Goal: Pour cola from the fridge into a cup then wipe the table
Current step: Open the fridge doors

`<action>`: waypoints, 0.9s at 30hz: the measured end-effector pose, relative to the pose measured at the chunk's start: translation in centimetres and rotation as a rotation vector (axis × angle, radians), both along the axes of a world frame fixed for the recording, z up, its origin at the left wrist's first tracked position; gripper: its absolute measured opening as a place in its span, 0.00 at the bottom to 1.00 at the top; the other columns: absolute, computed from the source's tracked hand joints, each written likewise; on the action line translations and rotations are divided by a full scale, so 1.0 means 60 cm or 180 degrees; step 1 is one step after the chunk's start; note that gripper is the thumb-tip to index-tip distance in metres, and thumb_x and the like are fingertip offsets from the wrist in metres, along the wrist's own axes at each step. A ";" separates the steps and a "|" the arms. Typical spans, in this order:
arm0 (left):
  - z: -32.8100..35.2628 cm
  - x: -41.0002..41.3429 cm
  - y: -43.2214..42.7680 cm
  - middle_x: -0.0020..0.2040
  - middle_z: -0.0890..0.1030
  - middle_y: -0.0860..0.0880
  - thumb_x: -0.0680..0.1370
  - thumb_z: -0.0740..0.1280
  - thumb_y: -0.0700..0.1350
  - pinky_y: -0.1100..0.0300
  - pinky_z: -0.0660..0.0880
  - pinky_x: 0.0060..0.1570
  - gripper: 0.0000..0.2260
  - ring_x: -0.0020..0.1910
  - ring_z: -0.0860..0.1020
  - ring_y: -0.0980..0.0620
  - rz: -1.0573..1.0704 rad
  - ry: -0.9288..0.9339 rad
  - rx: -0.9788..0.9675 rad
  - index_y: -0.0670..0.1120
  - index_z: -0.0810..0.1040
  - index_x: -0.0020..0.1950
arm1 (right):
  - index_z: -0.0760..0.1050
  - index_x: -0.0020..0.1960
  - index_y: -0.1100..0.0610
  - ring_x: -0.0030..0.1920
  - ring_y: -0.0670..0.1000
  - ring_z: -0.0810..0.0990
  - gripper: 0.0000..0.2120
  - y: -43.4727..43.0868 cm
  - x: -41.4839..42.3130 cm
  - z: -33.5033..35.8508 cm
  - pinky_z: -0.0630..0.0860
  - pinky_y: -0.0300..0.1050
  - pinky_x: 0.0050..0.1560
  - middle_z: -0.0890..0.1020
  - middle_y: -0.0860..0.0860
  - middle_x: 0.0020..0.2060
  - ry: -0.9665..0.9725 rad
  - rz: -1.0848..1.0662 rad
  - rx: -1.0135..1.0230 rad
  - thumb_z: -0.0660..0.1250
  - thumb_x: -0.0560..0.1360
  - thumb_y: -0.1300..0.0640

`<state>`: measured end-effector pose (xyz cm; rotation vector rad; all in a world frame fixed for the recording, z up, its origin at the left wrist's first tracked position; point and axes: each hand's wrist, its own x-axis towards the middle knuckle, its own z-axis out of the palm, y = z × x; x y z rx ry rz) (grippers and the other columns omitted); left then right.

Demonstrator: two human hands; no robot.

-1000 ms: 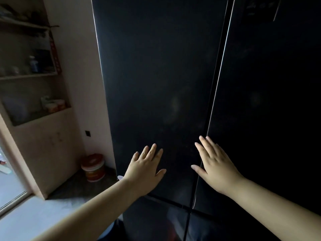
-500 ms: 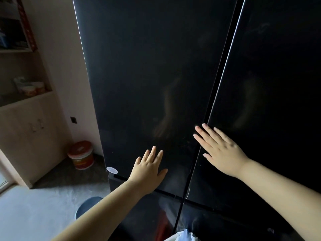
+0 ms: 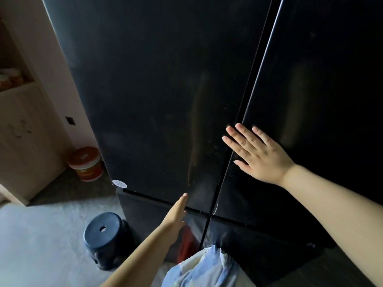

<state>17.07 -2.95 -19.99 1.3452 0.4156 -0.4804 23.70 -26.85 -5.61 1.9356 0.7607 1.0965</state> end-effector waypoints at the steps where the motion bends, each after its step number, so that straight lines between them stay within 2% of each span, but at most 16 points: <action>1: -0.010 0.008 -0.004 0.77 0.59 0.47 0.81 0.54 0.58 0.49 0.57 0.70 0.27 0.75 0.60 0.45 0.0148 0.0264 -0.0440 0.48 0.57 0.77 | 0.50 0.77 0.56 0.77 0.55 0.50 0.31 -0.001 0.003 -0.001 0.47 0.52 0.75 0.50 0.56 0.77 -0.0019 0.0030 -0.0019 0.48 0.80 0.42; 5: -0.059 0.037 -0.024 0.77 0.59 0.41 0.82 0.49 0.59 0.45 0.54 0.71 0.29 0.75 0.58 0.40 0.0789 0.0944 -0.1794 0.43 0.55 0.77 | 0.50 0.77 0.56 0.77 0.56 0.50 0.30 -0.005 0.011 -0.004 0.47 0.53 0.76 0.51 0.56 0.77 -0.0067 0.0130 -0.0044 0.48 0.80 0.42; 10: -0.111 0.052 -0.043 0.76 0.59 0.39 0.82 0.47 0.60 0.47 0.55 0.71 0.29 0.74 0.59 0.39 0.1464 0.1159 -0.2537 0.43 0.57 0.77 | 0.50 0.77 0.56 0.76 0.56 0.50 0.30 -0.008 0.015 -0.004 0.49 0.53 0.75 0.51 0.56 0.77 0.0020 0.0208 -0.0010 0.48 0.81 0.43; 13: -0.127 0.062 -0.046 0.76 0.59 0.39 0.82 0.47 0.60 0.47 0.54 0.72 0.30 0.75 0.59 0.40 0.1648 0.1181 -0.2697 0.43 0.56 0.77 | 0.50 0.77 0.56 0.76 0.56 0.50 0.30 -0.006 0.015 -0.004 0.49 0.53 0.75 0.50 0.55 0.77 0.0076 0.0269 0.0020 0.48 0.80 0.43; 27: -0.176 0.080 -0.071 0.77 0.57 0.41 0.81 0.45 0.61 0.51 0.50 0.74 0.31 0.76 0.55 0.43 0.1973 0.1225 -0.2651 0.42 0.56 0.77 | 0.50 0.77 0.56 0.77 0.55 0.49 0.29 -0.008 0.019 -0.007 0.46 0.53 0.75 0.52 0.55 0.77 0.0071 0.0232 0.0071 0.49 0.80 0.45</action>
